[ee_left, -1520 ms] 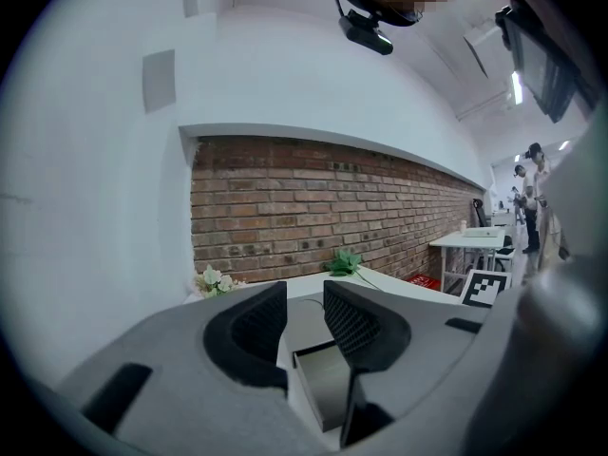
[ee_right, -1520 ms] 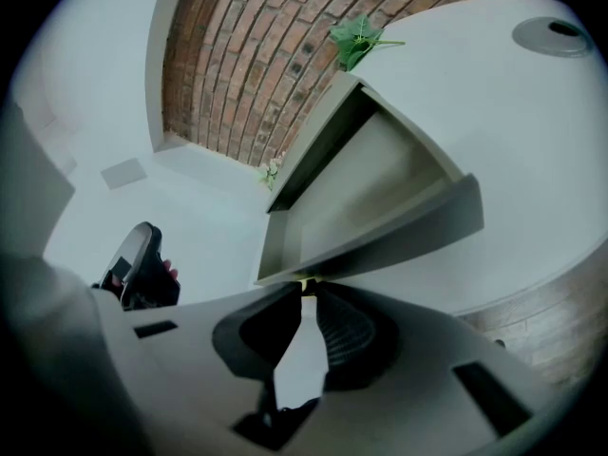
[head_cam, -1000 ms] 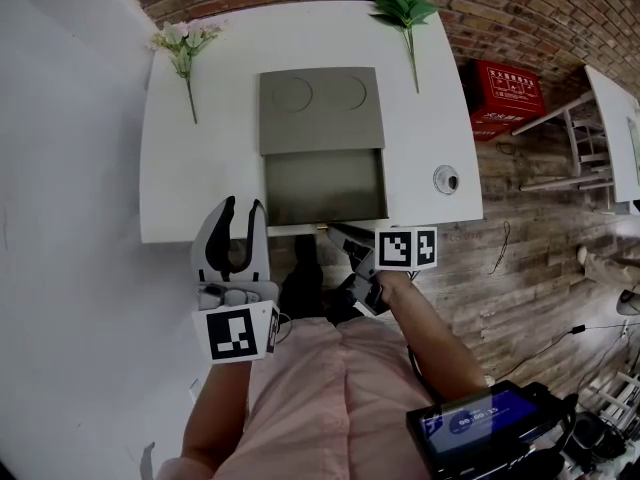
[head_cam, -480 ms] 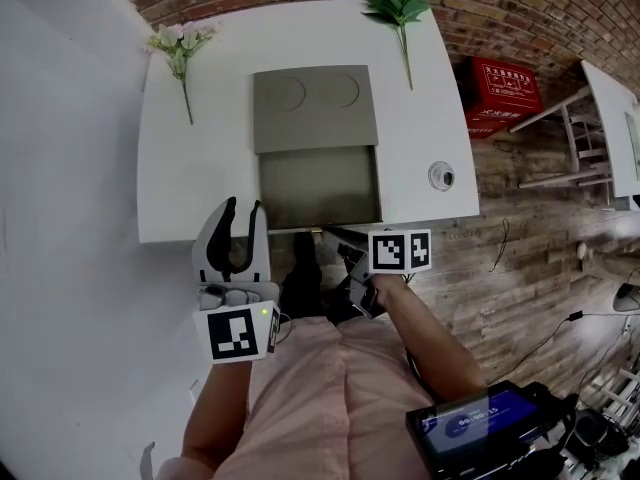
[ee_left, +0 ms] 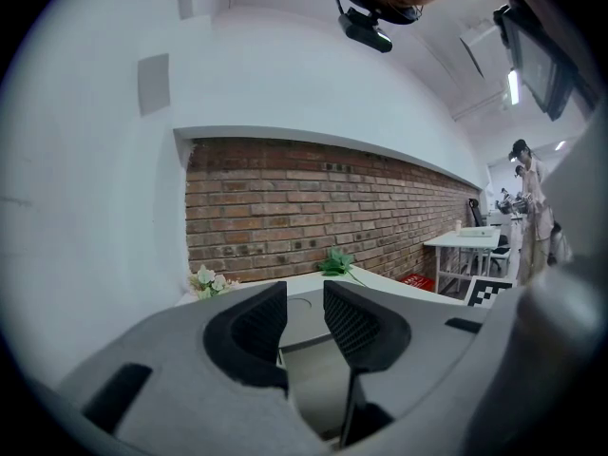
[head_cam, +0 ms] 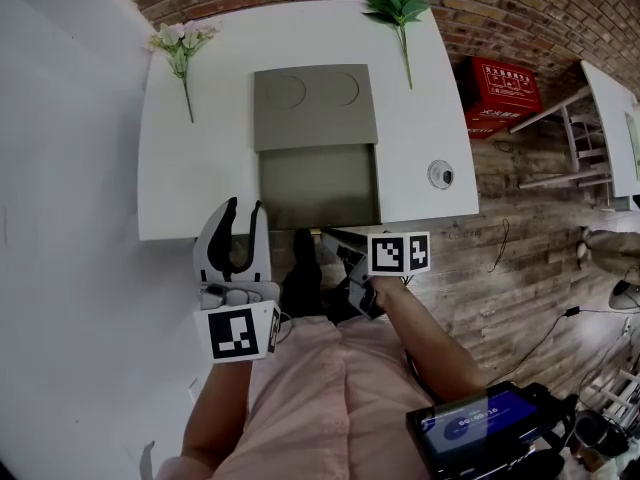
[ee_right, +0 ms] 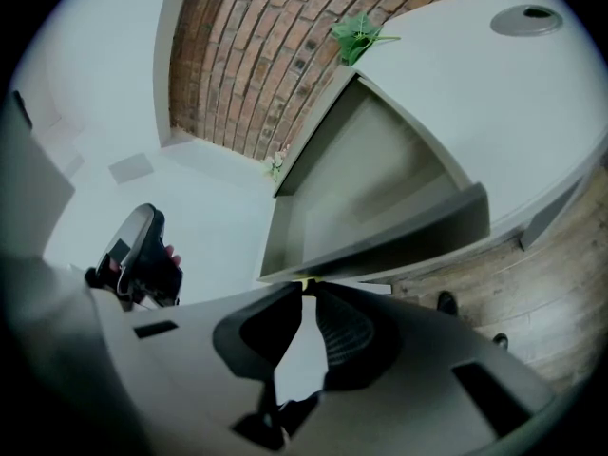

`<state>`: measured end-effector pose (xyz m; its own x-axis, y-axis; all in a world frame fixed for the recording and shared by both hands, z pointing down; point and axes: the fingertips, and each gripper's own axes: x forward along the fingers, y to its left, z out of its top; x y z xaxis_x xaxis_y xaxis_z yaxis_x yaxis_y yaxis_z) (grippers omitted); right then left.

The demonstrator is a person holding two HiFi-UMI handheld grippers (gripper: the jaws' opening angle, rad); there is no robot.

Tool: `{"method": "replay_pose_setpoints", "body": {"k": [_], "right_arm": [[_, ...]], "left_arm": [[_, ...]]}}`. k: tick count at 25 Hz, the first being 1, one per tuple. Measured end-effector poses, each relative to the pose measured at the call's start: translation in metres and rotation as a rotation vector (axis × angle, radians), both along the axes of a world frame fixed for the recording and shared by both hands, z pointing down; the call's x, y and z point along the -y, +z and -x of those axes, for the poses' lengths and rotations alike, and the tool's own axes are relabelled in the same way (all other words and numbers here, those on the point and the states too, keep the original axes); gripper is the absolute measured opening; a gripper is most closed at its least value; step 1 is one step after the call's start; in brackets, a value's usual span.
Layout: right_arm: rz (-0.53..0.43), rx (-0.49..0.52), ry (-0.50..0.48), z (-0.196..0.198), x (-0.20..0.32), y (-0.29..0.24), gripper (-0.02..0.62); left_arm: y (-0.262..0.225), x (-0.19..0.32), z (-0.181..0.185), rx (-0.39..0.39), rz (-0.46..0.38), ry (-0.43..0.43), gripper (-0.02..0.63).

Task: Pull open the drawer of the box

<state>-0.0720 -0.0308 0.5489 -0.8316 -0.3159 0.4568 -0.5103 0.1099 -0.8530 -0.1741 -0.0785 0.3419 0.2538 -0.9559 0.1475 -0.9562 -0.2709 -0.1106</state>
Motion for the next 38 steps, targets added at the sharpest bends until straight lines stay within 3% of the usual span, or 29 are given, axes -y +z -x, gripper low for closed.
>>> {"method": "replay_pose_setpoints", "body": {"k": [38], "right_arm": [[0.011,0.039,0.003,-0.004,-0.014,0.0,0.054]], "left_arm": [[-0.001,-0.013,-0.011,0.015,0.003,0.004,0.127]]}}
